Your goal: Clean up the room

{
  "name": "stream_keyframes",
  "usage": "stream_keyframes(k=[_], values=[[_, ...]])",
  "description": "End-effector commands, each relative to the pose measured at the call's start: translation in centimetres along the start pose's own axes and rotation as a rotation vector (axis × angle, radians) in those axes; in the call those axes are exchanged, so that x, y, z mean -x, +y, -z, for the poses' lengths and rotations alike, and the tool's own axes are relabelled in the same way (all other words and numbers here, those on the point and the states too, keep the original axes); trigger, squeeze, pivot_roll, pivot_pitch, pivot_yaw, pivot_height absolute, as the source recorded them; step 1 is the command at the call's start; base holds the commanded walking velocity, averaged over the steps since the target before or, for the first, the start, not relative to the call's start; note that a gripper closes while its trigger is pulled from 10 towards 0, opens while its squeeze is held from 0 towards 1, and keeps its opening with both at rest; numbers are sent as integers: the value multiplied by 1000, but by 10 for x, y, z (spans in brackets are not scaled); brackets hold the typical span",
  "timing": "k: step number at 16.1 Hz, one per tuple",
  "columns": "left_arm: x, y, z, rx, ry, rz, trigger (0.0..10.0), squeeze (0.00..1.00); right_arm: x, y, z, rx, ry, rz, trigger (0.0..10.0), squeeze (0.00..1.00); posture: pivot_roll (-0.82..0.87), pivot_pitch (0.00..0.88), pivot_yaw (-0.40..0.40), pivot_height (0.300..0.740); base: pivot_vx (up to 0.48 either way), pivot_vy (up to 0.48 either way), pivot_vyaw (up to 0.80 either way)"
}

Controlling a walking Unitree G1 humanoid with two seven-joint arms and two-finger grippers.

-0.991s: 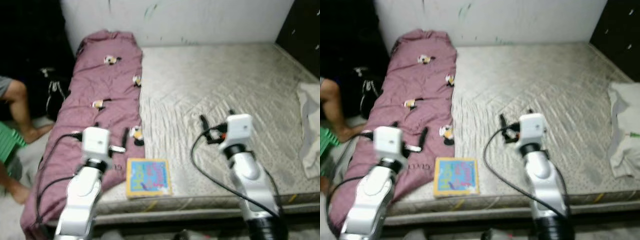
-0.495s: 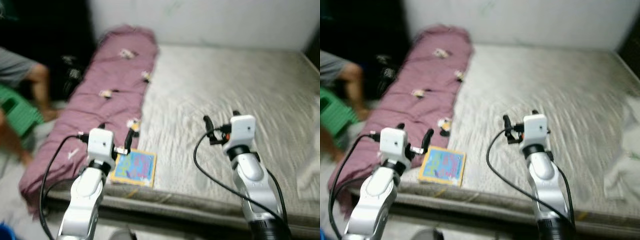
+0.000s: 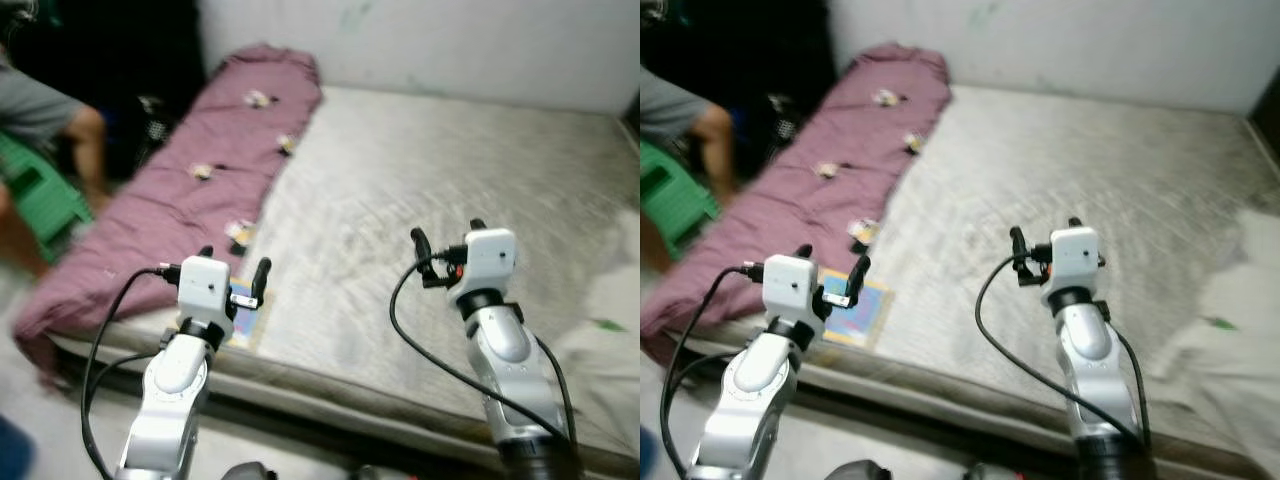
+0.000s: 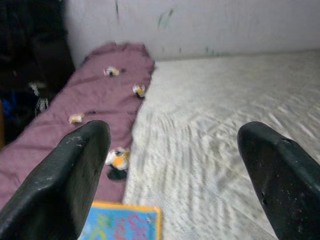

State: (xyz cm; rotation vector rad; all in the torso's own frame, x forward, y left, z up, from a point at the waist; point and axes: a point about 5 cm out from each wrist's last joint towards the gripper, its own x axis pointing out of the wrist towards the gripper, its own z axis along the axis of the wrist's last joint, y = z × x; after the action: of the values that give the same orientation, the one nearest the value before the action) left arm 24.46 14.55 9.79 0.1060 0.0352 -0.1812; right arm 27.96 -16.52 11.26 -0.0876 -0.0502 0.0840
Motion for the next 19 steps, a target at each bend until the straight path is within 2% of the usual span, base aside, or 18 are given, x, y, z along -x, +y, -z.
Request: stream_keyframes(k=[1,4,12,19], values=[[-2,4,-5,-8,-19,-11,10000,0,-2,1,-5,-7,-13,1,10000,0,-5,0,-3,740,0,-401,0],[-3,2,-5,-4,-21,-8,10000,0,-3,-1,-5,-19,-8,8,10000,0,-7,0,-3,740,0,-389,-496],[-4,2,-4,-5,-21,-6,10000,0,-3,-1,-5,-9,-6,5,10000,0,-12,0,-2,740,0,-375,0],[-3,2,-6,20,-42,4,10000,0,-3,-1,-4,-3,-6,7,10000,0,-12,0,-3,740,0,0,0]])
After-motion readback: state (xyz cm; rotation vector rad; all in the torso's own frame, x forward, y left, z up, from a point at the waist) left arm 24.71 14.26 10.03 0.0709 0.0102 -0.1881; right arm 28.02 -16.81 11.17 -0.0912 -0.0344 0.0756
